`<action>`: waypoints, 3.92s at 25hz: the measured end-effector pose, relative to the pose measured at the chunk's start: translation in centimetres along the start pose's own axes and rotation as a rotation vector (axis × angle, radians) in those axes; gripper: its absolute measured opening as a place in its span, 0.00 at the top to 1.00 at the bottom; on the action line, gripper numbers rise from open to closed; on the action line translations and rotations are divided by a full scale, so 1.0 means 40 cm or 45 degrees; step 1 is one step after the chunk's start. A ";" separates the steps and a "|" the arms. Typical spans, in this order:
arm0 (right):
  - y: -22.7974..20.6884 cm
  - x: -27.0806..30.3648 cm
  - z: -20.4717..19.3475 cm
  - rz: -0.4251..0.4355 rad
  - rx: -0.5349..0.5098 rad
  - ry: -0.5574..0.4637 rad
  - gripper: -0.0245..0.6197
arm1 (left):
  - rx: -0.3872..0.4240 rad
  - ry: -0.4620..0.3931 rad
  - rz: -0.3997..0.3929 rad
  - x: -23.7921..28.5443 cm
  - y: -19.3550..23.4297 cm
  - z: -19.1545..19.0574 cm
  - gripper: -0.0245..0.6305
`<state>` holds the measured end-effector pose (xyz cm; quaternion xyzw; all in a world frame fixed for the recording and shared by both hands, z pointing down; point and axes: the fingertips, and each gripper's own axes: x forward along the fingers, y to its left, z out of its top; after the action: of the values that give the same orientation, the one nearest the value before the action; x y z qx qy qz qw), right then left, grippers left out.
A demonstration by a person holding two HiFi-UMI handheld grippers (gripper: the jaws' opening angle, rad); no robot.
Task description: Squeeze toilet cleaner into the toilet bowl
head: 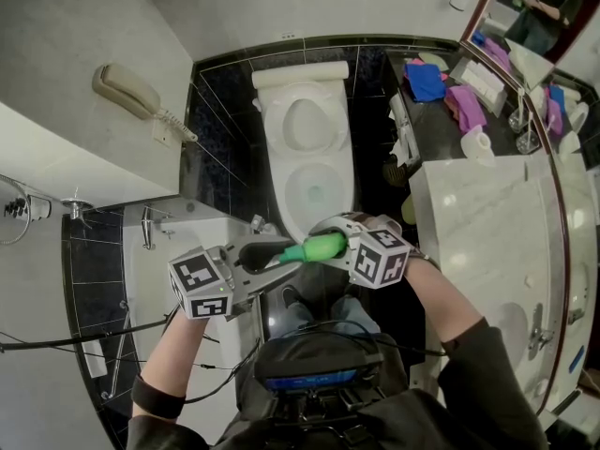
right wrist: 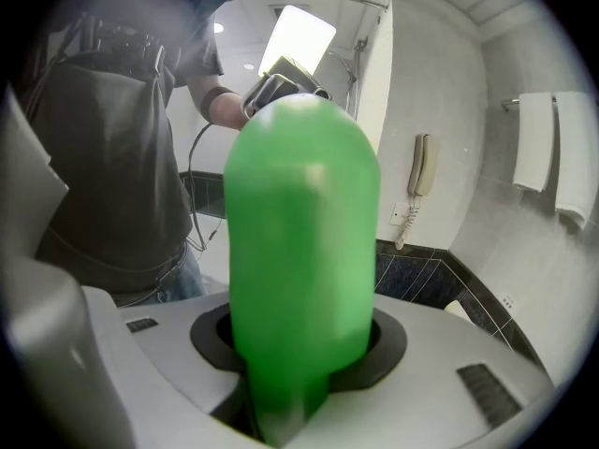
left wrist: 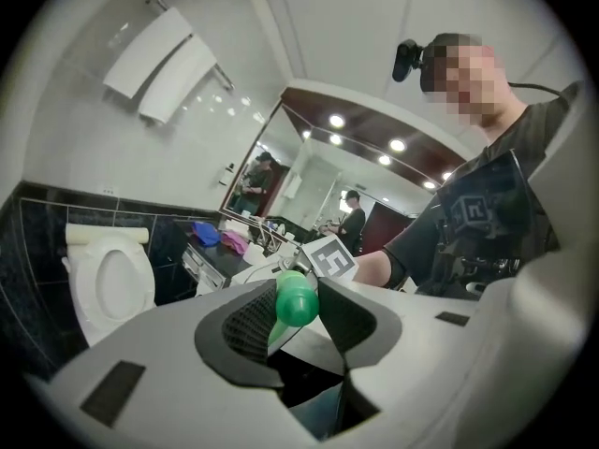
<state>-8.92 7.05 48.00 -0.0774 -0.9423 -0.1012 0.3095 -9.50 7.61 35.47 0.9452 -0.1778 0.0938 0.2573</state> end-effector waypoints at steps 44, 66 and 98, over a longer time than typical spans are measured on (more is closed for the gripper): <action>-0.100 -0.023 -0.019 -0.379 -0.204 0.162 0.66 | -0.257 -0.077 0.003 -0.008 0.016 -0.003 0.58; 0.044 0.015 0.012 0.241 0.255 -0.024 0.66 | 0.627 0.208 0.059 0.015 -0.029 0.021 0.78; -0.155 -0.051 -0.025 -0.418 -0.217 0.144 0.65 | -0.327 -0.146 -0.076 -0.009 0.056 0.028 0.52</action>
<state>-8.03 0.65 46.69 0.0572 -0.9114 -0.2338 0.3337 -10.60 5.34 35.43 0.9132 -0.1744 0.0085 0.3682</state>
